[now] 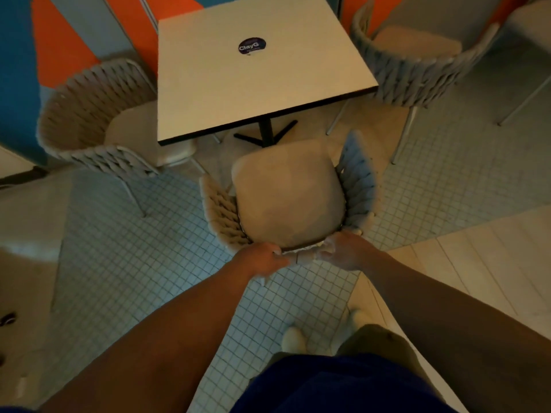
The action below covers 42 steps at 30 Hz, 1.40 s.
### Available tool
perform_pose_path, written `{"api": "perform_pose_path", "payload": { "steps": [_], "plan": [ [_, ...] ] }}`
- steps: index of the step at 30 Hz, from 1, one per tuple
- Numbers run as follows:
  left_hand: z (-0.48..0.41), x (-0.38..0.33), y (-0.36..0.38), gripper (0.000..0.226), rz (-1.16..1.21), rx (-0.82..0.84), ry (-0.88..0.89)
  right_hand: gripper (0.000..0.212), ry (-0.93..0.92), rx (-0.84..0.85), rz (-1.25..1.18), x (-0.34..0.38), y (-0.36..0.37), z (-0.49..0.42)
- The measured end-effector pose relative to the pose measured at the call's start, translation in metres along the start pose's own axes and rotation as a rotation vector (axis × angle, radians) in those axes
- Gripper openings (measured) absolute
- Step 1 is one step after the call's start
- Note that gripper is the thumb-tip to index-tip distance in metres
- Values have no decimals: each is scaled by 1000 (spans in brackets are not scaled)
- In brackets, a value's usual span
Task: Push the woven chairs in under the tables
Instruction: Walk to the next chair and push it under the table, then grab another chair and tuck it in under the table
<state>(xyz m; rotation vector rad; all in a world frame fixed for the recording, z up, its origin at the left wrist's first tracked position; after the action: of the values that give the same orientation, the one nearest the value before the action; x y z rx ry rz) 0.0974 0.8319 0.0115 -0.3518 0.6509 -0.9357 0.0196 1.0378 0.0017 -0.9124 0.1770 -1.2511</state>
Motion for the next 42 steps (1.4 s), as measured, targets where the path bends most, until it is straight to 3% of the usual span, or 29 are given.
{"api": "perform_pose_path", "payload": {
  "steps": [6, 9, 13, 21, 27, 35, 42],
  "plan": [
    [-24, -43, 4, 54, -117, 44, 61, 56, 58, -47, -145, -44, 7, 12],
    [-42, -79, 10, 41, -140, 71, 76, 63, 108, -59, -168, -80, -1, 20],
    [-65, -143, 27, 60, -156, 97, 94, 67, 146, -65, -202, -145, -16, 29],
    [-110, -296, 58, 63, -76, 108, 57, 61, 126, -52, -183, -273, -70, 64],
    [-145, -367, 64, 65, -65, 91, 45, 61, 139, -50, -184, -345, -119, 72],
    [-220, -426, 24, 69, -64, 76, 25, 60, 122, -33, -165, -412, -192, 26],
    [-321, -486, -60, 67, -51, 34, 52, 59, 149, -80, -189, -474, -296, -55]
  ]
}}
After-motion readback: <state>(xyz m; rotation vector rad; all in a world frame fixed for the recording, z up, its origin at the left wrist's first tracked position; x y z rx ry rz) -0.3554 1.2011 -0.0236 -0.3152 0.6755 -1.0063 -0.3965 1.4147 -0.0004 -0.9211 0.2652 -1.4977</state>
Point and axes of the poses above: each hand's wrist, its own z-axis away from the middle knuckle, its own y-axis out of the palm, x = y × z, the point moved 4 cm from there along -z, towards the middle knuckle, and after that the axes turned 3 degrees about x, right-handed, at the moved point
